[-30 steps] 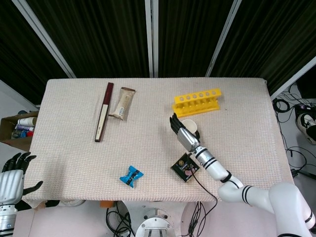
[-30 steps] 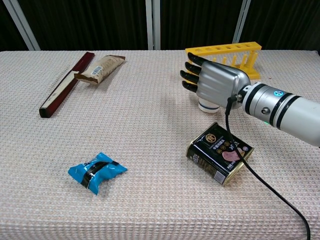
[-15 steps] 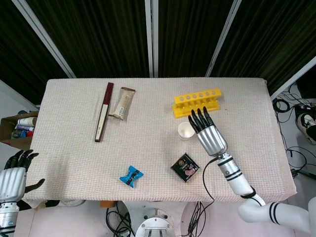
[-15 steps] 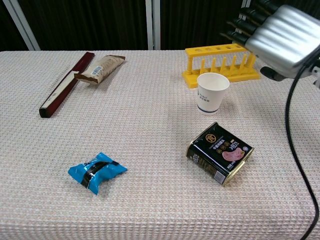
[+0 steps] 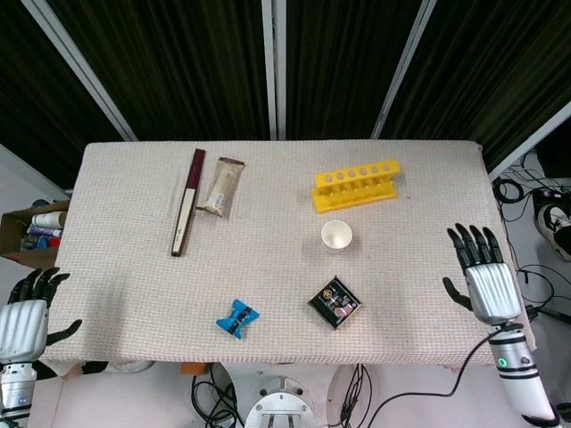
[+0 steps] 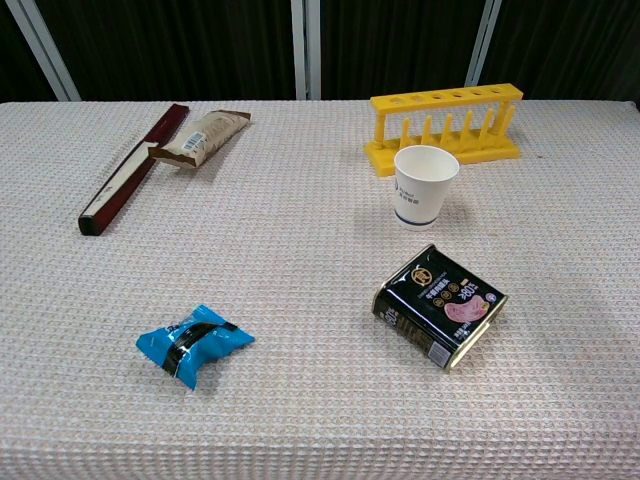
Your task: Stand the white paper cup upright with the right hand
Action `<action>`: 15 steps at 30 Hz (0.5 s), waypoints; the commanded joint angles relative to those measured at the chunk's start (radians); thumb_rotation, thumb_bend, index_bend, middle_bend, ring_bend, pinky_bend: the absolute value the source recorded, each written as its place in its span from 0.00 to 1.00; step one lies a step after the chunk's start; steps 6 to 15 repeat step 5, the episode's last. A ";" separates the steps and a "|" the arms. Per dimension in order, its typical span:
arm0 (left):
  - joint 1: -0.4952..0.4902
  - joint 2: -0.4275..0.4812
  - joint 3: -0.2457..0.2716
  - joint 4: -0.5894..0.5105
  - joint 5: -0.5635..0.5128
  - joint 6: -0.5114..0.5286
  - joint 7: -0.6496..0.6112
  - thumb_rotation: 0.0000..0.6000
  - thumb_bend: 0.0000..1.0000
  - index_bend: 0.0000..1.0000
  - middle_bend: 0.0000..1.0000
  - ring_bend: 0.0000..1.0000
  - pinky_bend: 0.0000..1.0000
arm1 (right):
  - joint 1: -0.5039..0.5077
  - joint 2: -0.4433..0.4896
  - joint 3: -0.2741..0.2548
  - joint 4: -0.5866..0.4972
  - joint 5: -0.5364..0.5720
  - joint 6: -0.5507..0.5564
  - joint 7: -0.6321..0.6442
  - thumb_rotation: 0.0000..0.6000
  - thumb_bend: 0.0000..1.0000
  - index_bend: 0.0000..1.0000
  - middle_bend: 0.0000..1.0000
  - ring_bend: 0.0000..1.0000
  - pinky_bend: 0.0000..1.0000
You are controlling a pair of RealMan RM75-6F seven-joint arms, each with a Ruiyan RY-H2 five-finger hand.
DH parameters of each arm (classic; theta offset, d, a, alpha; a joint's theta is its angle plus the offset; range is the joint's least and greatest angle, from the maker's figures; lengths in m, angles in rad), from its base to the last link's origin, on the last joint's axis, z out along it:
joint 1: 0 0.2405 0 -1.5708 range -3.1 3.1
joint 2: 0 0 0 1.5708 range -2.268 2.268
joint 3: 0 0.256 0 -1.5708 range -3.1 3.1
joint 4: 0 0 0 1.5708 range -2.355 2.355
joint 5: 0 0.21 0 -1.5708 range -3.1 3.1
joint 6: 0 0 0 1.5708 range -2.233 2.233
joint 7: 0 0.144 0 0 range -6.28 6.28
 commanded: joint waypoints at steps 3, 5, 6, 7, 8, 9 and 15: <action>0.002 -0.003 0.000 0.002 0.006 0.008 0.001 1.00 0.02 0.23 0.15 0.09 0.17 | -0.072 0.112 -0.075 -0.022 -0.067 -0.013 0.252 1.00 0.23 0.00 0.05 0.00 0.00; 0.003 -0.003 0.000 0.002 0.007 0.011 0.000 1.00 0.02 0.23 0.15 0.09 0.17 | -0.072 0.114 -0.071 -0.020 -0.072 -0.021 0.248 1.00 0.23 0.00 0.05 0.00 0.00; 0.003 -0.003 0.000 0.002 0.007 0.011 0.000 1.00 0.02 0.23 0.15 0.09 0.17 | -0.072 0.114 -0.071 -0.020 -0.072 -0.021 0.248 1.00 0.23 0.00 0.05 0.00 0.00; 0.003 -0.003 0.000 0.002 0.007 0.011 0.000 1.00 0.02 0.23 0.15 0.09 0.17 | -0.072 0.114 -0.071 -0.020 -0.072 -0.021 0.248 1.00 0.23 0.00 0.05 0.00 0.00; 0.003 -0.003 0.000 0.002 0.007 0.011 0.000 1.00 0.02 0.23 0.15 0.09 0.17 | -0.072 0.114 -0.071 -0.020 -0.072 -0.021 0.248 1.00 0.23 0.00 0.05 0.00 0.00; 0.003 -0.003 0.000 0.002 0.007 0.011 0.000 1.00 0.02 0.23 0.15 0.09 0.17 | -0.072 0.114 -0.071 -0.020 -0.072 -0.021 0.248 1.00 0.23 0.00 0.05 0.00 0.00; 0.003 -0.003 0.000 0.002 0.007 0.011 0.000 1.00 0.02 0.23 0.15 0.09 0.17 | -0.072 0.114 -0.071 -0.020 -0.072 -0.021 0.248 1.00 0.23 0.00 0.05 0.00 0.00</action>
